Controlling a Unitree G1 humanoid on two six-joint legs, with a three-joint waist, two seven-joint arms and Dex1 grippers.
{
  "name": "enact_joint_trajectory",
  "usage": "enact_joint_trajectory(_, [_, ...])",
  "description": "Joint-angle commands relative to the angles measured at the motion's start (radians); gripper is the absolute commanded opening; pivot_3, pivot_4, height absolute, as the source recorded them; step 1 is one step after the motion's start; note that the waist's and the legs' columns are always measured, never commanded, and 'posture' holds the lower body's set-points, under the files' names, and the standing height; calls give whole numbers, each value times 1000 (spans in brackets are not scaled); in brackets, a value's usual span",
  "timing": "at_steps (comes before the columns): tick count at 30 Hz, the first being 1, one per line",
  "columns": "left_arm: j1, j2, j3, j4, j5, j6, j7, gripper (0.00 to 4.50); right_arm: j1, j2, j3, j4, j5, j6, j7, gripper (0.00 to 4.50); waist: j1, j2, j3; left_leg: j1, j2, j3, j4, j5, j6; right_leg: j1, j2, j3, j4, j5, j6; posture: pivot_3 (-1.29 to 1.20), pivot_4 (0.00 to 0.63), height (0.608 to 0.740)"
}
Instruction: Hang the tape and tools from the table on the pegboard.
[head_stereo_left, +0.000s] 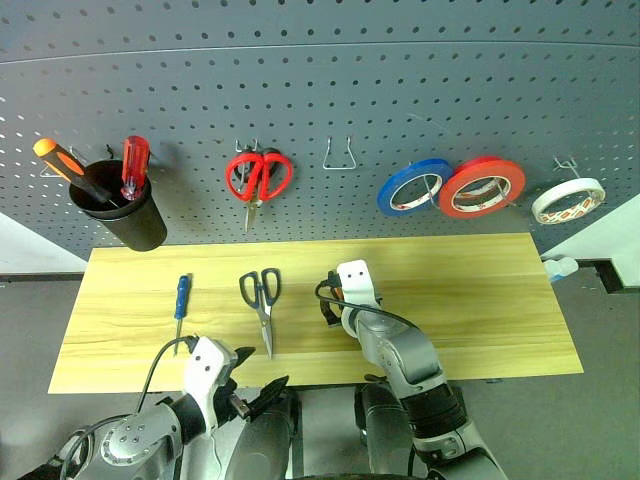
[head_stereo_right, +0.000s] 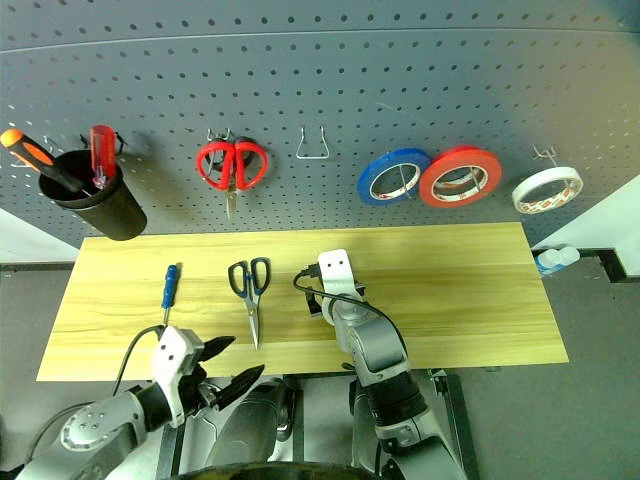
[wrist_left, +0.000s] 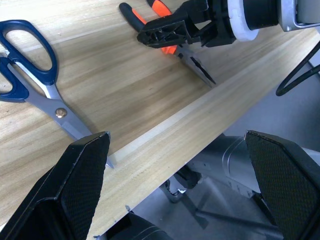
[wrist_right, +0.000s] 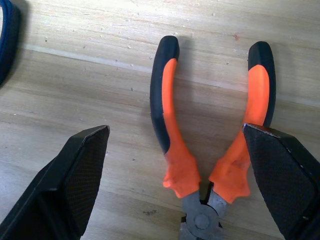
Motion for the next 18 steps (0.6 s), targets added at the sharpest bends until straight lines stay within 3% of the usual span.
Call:
enact_joint_trajectory(1, [9, -2, -6, -20, -8, -6, 0, 4500, 11, 47, -1, -29, -9, -4, -1, 4468, 0, 0, 0, 0, 0, 0, 0, 0, 0, 0, 0, 0, 0, 0, 0, 67, 305, 724])
enact_joint_trajectory(18, [-15, -5, -20, 5, -3, -18, -8, 4500, 17, 46, 24, -43, -33, -3, 17, 4468, -1, 0, 0, 0, 0, 0, 0, 0, 0, 0, 0, 0, 0, 0, 0, 64, 289, 724])
